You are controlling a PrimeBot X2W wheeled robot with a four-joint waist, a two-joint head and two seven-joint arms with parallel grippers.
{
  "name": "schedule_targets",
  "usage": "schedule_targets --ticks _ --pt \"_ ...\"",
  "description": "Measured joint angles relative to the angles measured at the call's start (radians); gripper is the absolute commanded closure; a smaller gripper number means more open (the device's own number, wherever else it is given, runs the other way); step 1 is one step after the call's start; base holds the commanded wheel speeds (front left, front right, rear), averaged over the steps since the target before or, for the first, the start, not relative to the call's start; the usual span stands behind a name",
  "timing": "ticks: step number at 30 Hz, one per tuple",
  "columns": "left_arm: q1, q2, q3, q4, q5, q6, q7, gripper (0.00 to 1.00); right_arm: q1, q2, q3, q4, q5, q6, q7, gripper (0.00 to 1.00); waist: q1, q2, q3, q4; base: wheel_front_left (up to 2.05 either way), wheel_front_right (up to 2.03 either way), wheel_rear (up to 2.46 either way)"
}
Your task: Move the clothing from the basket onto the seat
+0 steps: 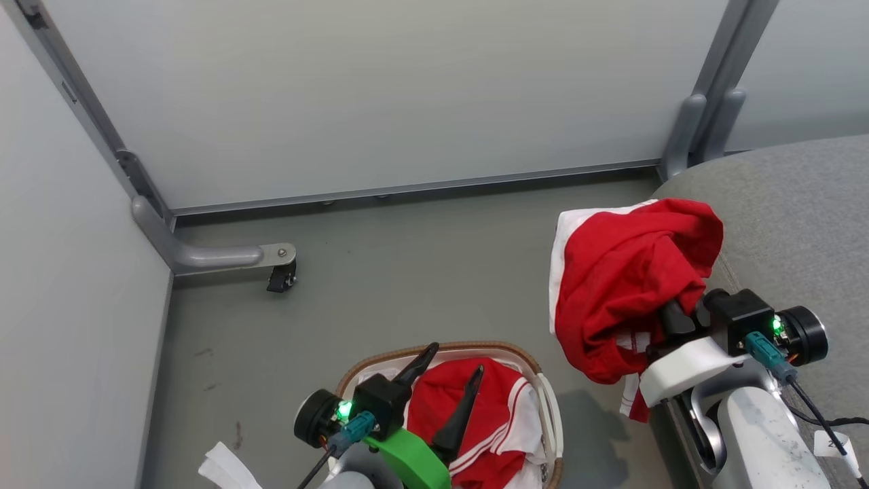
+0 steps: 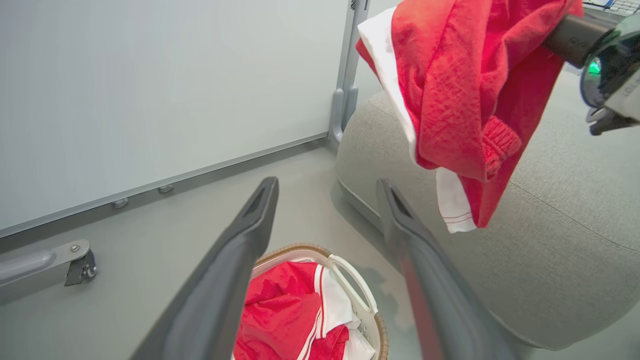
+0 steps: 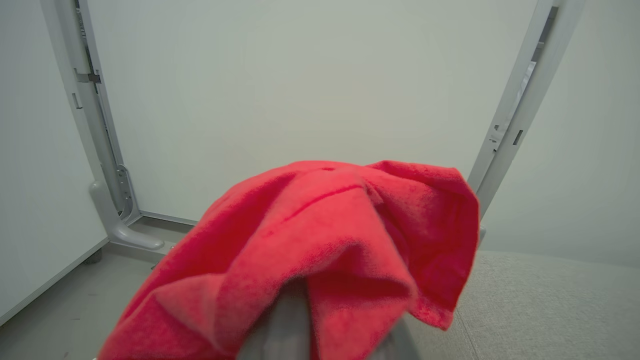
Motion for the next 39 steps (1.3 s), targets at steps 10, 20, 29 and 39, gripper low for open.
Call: schedule_targets --ticks 10,20,29,39 --pt "0.018 -0.007 -0.022 -0.028 -0.013 -0.001 0.000 0.00 -0.001 0.000 -0.038 -0.013 -0.028 0.000 0.000 1.00 0.0000 0.0000 0.005 -0.131 0.00 0.00 0.00" --pt "0.018 -0.010 -0.026 -0.046 -0.010 -0.001 0.000 0.00 0.027 -0.001 -0.088 -0.022 -0.044 0.000 0.000 1.00 0.0000 0.0000 0.017 -0.303 0.00 0.00 0.00" --pt "0.015 -0.012 -0.027 -0.066 0.002 -0.001 -0.002 0.00 0.039 -0.001 -0.126 -0.030 -0.044 0.000 0.000 1.00 0.0000 0.0000 0.042 -0.397 0.00 0.00 0.00" --pt "-0.011 -0.007 -0.028 -0.073 0.025 -0.001 -0.002 0.00 -0.048 0.000 -0.152 -0.019 -0.054 0.000 0.000 1.00 0.0000 0.0000 0.092 -0.369 0.00 0.00 0.00"
